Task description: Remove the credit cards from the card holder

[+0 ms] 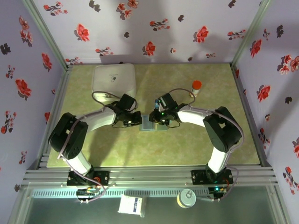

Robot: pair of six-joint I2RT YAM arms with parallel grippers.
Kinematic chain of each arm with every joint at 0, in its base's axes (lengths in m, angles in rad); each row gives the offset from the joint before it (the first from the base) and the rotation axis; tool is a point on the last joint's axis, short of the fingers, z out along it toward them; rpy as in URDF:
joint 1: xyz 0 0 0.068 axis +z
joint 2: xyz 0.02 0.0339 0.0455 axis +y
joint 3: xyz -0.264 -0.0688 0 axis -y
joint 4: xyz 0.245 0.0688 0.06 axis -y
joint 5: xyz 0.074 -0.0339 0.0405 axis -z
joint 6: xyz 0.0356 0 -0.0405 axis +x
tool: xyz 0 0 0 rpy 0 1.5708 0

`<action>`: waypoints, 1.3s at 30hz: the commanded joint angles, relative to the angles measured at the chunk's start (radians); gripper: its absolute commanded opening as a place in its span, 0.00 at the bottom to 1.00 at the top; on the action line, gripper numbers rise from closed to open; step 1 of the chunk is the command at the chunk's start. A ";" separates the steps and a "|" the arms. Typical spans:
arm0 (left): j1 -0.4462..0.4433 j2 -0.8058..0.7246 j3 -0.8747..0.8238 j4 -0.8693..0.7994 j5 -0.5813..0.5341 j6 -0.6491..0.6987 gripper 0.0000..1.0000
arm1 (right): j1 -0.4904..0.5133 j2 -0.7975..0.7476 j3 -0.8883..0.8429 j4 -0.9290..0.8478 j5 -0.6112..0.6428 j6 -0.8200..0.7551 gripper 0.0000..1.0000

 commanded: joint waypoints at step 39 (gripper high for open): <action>0.010 0.071 0.009 -0.053 -0.051 0.061 0.00 | 0.005 0.022 0.018 -0.066 0.075 -0.037 0.19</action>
